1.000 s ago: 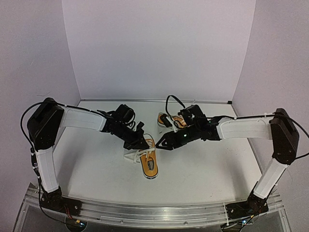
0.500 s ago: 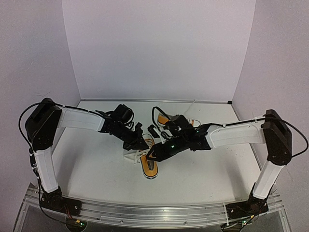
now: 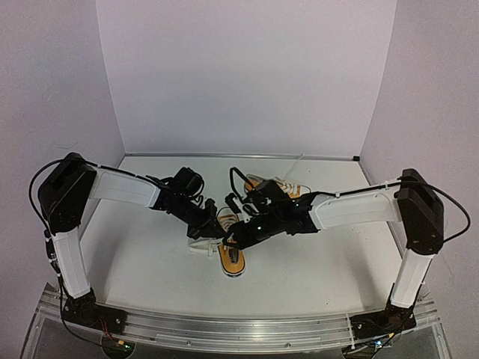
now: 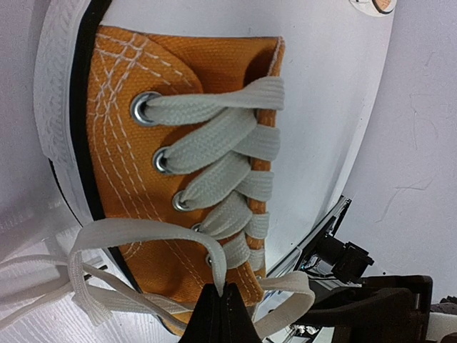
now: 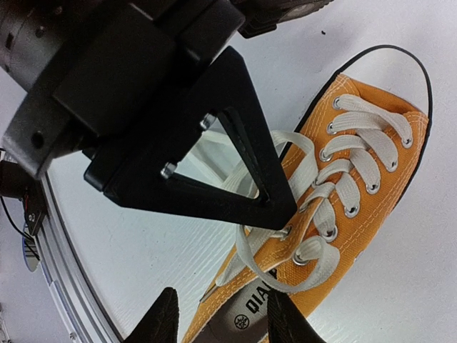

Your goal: Tie the shoes

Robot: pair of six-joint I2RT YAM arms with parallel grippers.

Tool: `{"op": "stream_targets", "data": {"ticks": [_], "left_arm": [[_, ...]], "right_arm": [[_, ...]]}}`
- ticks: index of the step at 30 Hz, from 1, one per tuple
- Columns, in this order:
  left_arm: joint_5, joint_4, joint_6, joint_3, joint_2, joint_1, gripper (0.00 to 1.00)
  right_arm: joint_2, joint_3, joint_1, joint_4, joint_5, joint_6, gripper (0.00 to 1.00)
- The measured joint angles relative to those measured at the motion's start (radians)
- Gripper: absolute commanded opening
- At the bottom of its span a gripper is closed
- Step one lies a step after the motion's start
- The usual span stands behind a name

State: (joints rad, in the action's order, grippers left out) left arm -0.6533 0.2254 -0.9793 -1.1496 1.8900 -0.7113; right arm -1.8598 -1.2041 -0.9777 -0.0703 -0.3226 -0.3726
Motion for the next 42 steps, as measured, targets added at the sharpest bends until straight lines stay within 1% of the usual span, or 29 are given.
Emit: {"op": "stream_targets", "data": {"ticks": [9,22,24,26,27,30,31,32,36,39,40,41,42], "left_arm": [[-0.008,-0.038,-0.043,0.01,-0.017,0.001,0.0],[-0.01,-0.044,-0.048,0.013,-0.018,0.001,0.0],[-0.01,-0.044,-0.048,0.013,-0.018,0.001,0.0],[-0.01,-0.044,-0.048,0.013,-0.018,0.001,0.0],[-0.01,-0.044,-0.048,0.013,-0.018,0.001,0.0],[-0.01,-0.044,-0.048,0.013,-0.018,0.001,0.0],[-0.01,-0.044,-0.048,0.013,-0.018,0.001,0.0],[-0.01,-0.044,-0.047,0.013,-0.018,0.002,0.02],[-0.007,-0.043,-0.041,0.013,-0.022,0.002,0.04],[0.0,-0.042,-0.037,0.013,-0.036,0.002,0.01],[0.002,-0.042,-0.034,0.013,-0.043,0.002,0.0],[0.002,-0.043,-0.031,0.013,-0.051,0.002,0.0],[0.002,-0.043,-0.029,0.013,-0.056,0.002,0.0]], "right_arm": [[-0.036,-0.054,-0.028,-0.025,0.038,0.001,0.39],[-0.087,-0.088,-0.05,-0.078,0.107,0.006,0.38],[-0.088,-0.094,-0.054,-0.083,0.116,0.008,0.35],[-0.089,-0.098,-0.056,-0.088,0.125,0.008,0.27],[-0.09,-0.1,-0.057,-0.09,0.127,0.011,0.2],[-0.092,-0.107,-0.057,-0.101,0.134,0.013,0.05],[-0.092,-0.109,-0.057,-0.105,0.137,0.013,0.01],[-0.092,-0.11,-0.057,-0.107,0.141,0.013,0.0],[-0.092,-0.111,-0.057,-0.116,0.15,0.016,0.0],[-0.092,-0.111,-0.057,-0.118,0.154,0.015,0.01],[-0.091,-0.111,-0.057,-0.119,0.155,0.015,0.06],[-0.091,-0.111,-0.057,-0.119,0.155,0.015,0.17],[-0.09,-0.111,-0.057,-0.119,0.155,0.015,0.26]]}}
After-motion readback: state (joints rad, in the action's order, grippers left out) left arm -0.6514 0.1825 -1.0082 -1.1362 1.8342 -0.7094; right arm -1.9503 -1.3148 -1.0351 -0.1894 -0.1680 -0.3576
